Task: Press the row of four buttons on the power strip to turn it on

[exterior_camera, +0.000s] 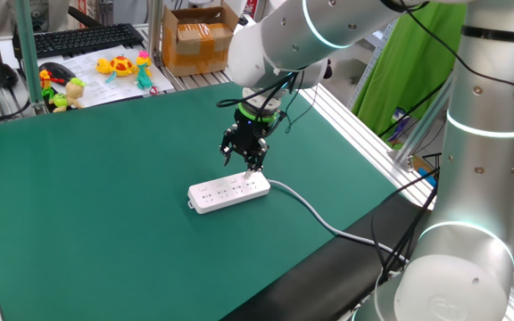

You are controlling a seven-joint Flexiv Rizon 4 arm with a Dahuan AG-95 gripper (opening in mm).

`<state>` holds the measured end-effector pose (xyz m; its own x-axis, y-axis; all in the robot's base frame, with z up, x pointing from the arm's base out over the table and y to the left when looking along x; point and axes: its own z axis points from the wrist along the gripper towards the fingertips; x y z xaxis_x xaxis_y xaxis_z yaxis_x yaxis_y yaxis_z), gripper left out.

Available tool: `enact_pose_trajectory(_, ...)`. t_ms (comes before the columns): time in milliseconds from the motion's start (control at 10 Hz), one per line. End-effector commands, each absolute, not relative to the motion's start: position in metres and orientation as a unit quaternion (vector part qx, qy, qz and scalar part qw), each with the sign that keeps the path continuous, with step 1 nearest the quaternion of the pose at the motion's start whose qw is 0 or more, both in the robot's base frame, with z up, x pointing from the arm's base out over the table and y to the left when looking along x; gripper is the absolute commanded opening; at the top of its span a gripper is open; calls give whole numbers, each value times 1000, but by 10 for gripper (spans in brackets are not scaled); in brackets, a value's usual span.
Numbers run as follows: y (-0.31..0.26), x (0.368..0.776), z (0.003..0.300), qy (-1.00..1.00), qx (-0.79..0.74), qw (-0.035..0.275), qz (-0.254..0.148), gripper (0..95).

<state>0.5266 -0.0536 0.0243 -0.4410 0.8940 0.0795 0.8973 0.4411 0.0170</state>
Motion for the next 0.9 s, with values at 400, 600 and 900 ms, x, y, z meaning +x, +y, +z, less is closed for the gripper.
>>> enact_pose_trajectory(400, -52, 527, 22, -847, -529, 30, -33, 570)
enact_pose_trajectory(600, -53, 527, 22, -847, -529, 32, -35, 570)
enact_pose_trajectory(900, -52, 526, 27, -853, -519, 34, -27, 570)
